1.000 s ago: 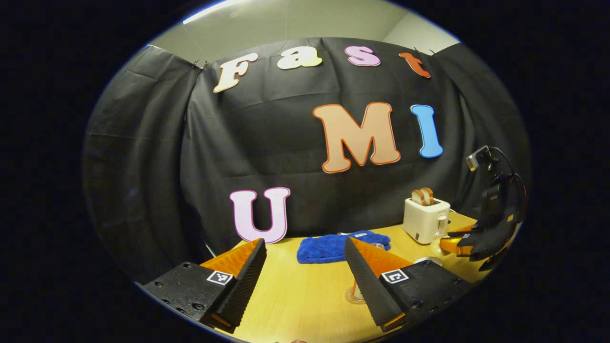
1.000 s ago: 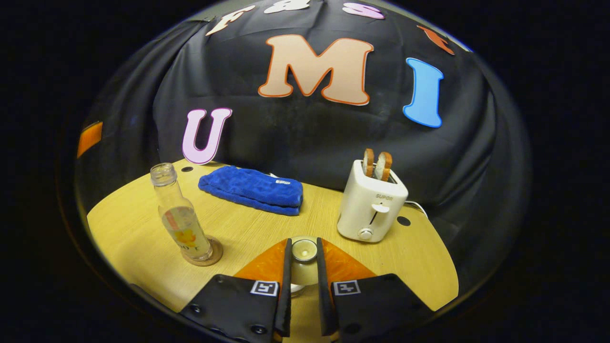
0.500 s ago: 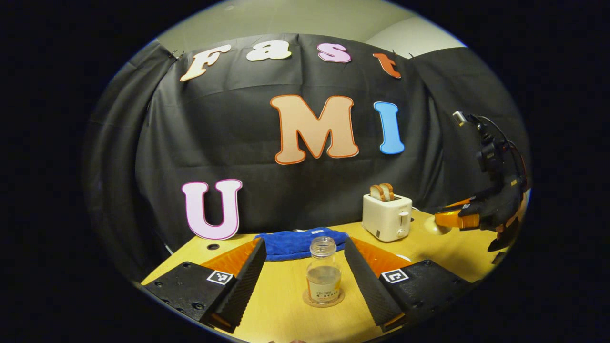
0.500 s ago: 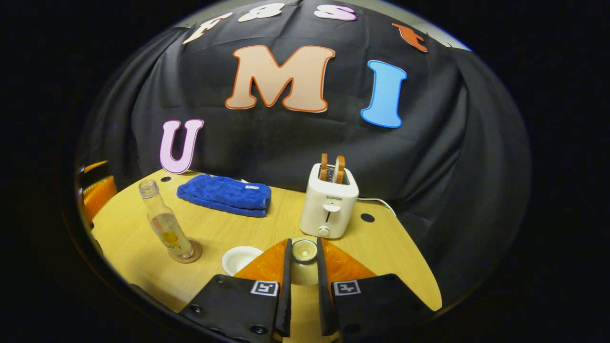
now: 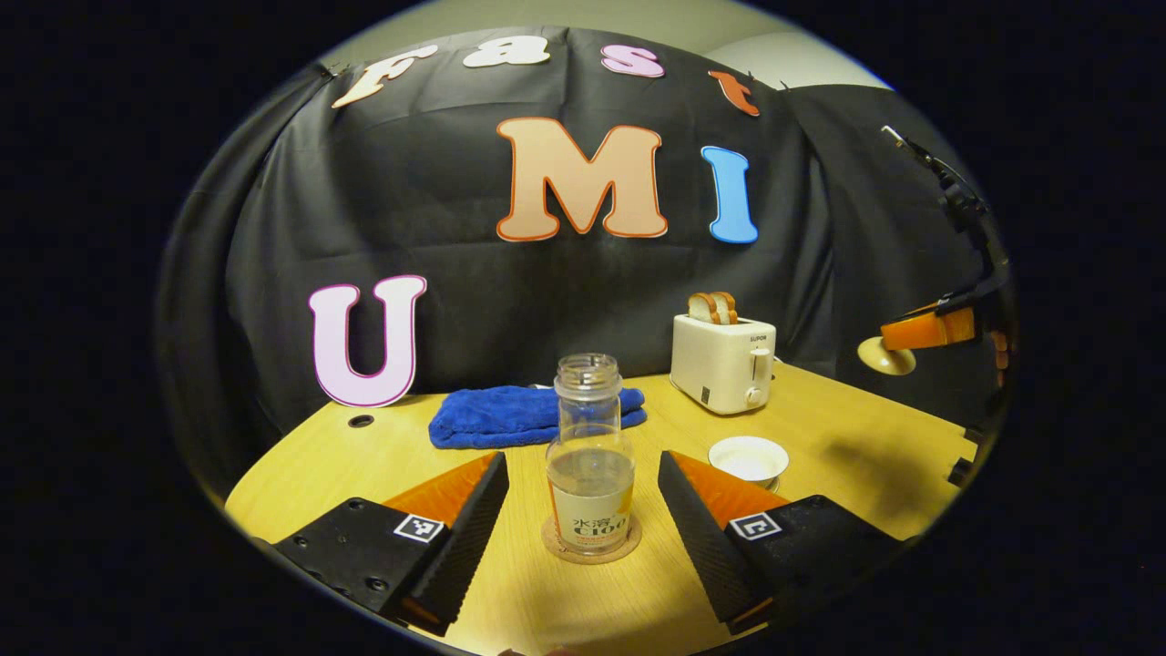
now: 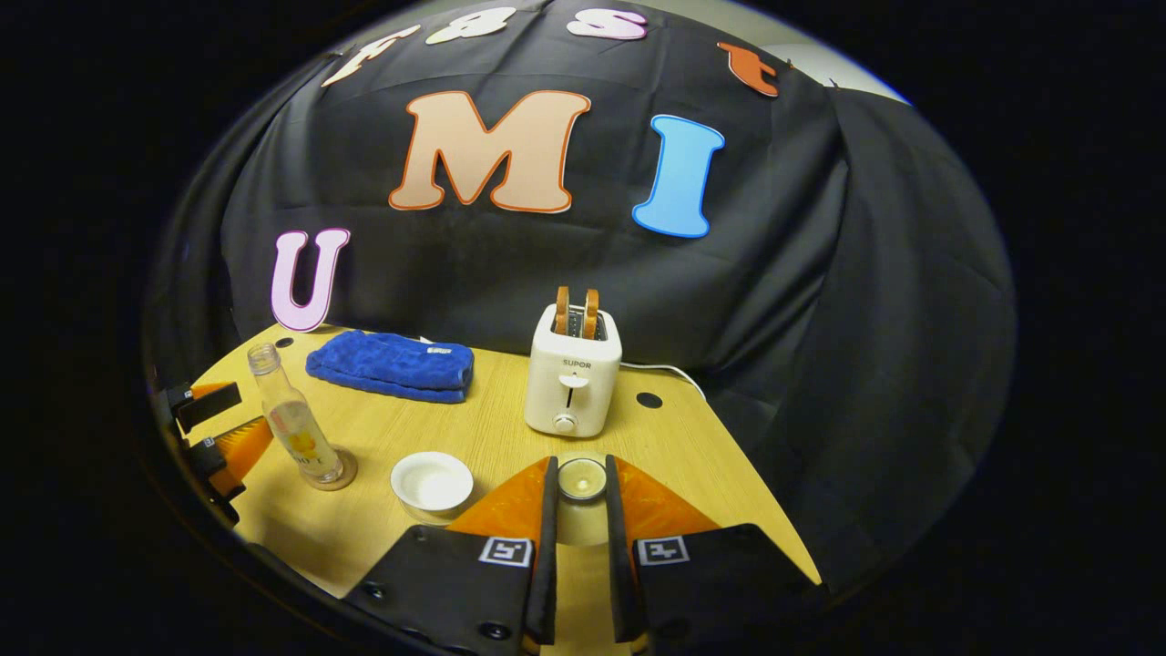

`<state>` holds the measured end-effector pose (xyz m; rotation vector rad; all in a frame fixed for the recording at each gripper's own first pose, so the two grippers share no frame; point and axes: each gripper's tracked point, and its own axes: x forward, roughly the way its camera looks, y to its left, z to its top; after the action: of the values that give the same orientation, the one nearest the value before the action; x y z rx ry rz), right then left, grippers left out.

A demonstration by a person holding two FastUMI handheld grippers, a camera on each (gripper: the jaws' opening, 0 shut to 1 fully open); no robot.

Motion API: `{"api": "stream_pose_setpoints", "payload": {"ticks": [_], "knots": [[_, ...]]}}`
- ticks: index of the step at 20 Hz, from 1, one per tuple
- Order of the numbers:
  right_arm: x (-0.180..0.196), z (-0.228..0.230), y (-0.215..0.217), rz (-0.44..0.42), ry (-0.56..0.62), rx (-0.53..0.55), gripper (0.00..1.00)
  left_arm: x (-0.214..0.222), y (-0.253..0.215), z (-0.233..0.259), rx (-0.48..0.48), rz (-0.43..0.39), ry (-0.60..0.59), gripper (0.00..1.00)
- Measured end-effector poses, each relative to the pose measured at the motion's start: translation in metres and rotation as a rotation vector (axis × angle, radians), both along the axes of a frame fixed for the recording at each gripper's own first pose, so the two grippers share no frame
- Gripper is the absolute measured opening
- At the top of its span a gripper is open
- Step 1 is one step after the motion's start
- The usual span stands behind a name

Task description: Open the teacup lid with one hand, grasp the water bottle and pour water into the teacup with the other hand; after pouring, place the water bottle on the coaster and then close the teacup lid.

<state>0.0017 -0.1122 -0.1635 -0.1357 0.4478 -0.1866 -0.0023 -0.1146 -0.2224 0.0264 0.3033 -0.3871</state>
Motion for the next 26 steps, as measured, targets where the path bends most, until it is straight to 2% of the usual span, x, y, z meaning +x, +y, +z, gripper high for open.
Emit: {"api": "stream_pose_setpoints", "payload": {"ticks": [7, 11, 17, 19, 21, 22, 26], "knots": [[-0.015, 0.005, -0.004, -0.024, 0.018, -0.022, 0.28, 0.012, -0.003, -0.046, 0.022, -0.008, 0.07, 0.97], [-0.02, 0.008, -0.004, -0.034, 0.015, -0.036, 0.28, 0.014, -0.012, -0.068, 0.035, -0.04, 0.13, 0.98], [-0.032, 0.008, -0.014, -0.072, 0.025, -0.029, 0.28, 0.019, -0.023, -0.075, 0.053, -0.083, 0.14, 0.98], [-0.032, 0.01, -0.018, -0.084, 0.018, -0.025, 0.28, 0.022, -0.022, -0.077, 0.072, -0.083, 0.142, 0.95], [-0.034, 0.012, -0.02, -0.091, 0.013, -0.023, 0.29, 0.024, -0.019, -0.078, 0.092, -0.086, 0.145, 0.86], [-0.035, 0.012, -0.022, -0.093, 0.012, -0.024, 0.29, 0.027, -0.021, -0.078, 0.089, -0.091, 0.139, 0.75], [-0.037, 0.008, -0.026, -0.099, 0.02, -0.015, 0.28, 0.025, -0.022, -0.077, 0.126, -0.104, 0.142, 0.71]]}}
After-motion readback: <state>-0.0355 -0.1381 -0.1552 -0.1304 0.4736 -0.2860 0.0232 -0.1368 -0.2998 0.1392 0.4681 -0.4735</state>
